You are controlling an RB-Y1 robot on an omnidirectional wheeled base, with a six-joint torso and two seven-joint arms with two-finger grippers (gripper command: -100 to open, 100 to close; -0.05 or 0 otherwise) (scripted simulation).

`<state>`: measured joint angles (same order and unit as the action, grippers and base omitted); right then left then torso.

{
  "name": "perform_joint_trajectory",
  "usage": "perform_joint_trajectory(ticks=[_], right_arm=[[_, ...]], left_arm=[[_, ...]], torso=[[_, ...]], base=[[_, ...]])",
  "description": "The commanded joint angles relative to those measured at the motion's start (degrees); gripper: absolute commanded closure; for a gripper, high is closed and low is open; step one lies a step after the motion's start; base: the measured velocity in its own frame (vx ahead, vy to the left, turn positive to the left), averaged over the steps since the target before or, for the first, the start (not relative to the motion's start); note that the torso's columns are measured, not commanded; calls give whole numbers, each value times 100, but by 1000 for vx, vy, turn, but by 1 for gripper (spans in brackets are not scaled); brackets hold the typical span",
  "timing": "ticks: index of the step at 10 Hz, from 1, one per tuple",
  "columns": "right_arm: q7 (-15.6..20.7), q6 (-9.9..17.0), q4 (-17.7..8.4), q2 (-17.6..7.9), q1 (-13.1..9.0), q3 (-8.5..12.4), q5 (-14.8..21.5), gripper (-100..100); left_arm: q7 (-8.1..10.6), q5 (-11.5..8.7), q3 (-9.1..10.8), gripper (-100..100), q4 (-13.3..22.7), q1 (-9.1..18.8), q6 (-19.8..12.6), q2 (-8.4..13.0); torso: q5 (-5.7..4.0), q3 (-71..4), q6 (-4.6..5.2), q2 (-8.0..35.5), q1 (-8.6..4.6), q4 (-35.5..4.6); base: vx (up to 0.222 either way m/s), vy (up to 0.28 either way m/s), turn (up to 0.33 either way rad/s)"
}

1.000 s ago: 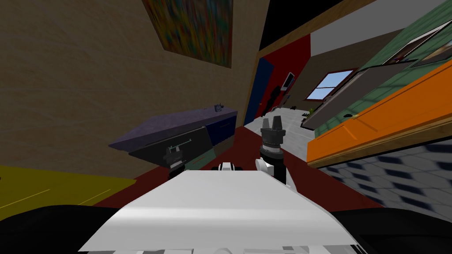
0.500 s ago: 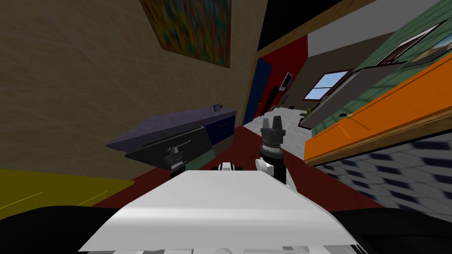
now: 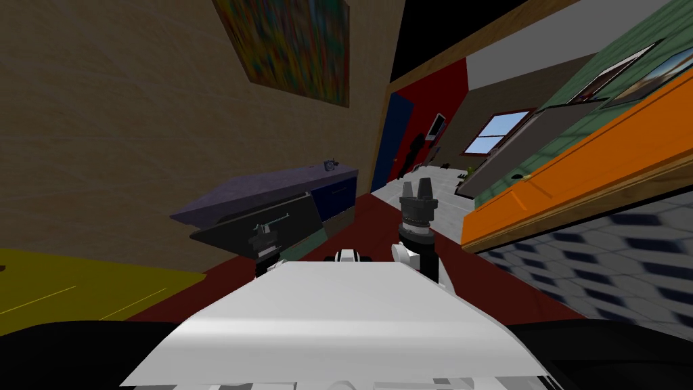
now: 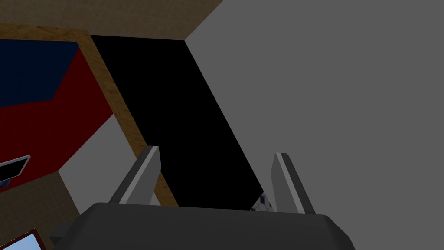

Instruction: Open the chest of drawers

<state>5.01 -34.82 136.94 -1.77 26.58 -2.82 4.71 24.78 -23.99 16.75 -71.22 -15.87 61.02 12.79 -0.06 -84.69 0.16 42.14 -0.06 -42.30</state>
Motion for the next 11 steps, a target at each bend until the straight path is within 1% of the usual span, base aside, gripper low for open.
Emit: perform_joint_trajectory(ticks=[1,2,3,4,5,6,7,8,9,10,11], right_arm=[[0,0,0,0,0,0,0,0],[0,0,0,0,0,0,0,0],[0,0,0,-1,0,0,0,0],[0,0,0,0,0,0,0,0],[0,0,0,0,0,0,0,0],[0,0,0,1,0,0,0,0],[0,0,0,0,0,0,0,0],[0,0,0,0,0,0,0,0],[0,0,0,0,0,0,0,0],[0,0,0,0,0,0,0,0],[0,0,0,0,0,0,0,0]], left_arm=[[131,22,44,100,405,161,72,120],[131,22,44,100,405,161,72,120],[338,46,164,100,624,400,124,356],[338,46,164,100,818,400,124,356],[546,69,283,100,1017,640,175,592],[546,69,283,100,1217,640,175,592],[546,69,283,100,1266,640,175,592],[754,93,403,100,1511,879,227,827],[754,93,403,100,1685,879,227,827],[961,116,523,100,1844,1119,278,1063],[961,116,523,100,2090,1119,278,1063]], torso=[[4,6,0,4,-5,4],[15,6,-2,-1,10,9],[25,3,-3,-9,26,14],[11,6,-2,5,3,5],[22,13,-4,6,-1,13],[6,9,1,7,-17,3],[9,11,5,8,-10,4],[20,6,3,-3,20,10],[2,4,1,4,0,0],[9,9,-6,6,-3,5],[-14,15,-6,27,-17,-12]], base=[[-20,-27,-4],[-5,-5,-4],[-48,-71,-17],[-47,-84,-10],[-50,-143,-13],[-59,-113,5],[-38,-40,-2],[-61,-94,-26],[-42,-87,-17],[-87,-115,-17],[-68,-92,-18]])
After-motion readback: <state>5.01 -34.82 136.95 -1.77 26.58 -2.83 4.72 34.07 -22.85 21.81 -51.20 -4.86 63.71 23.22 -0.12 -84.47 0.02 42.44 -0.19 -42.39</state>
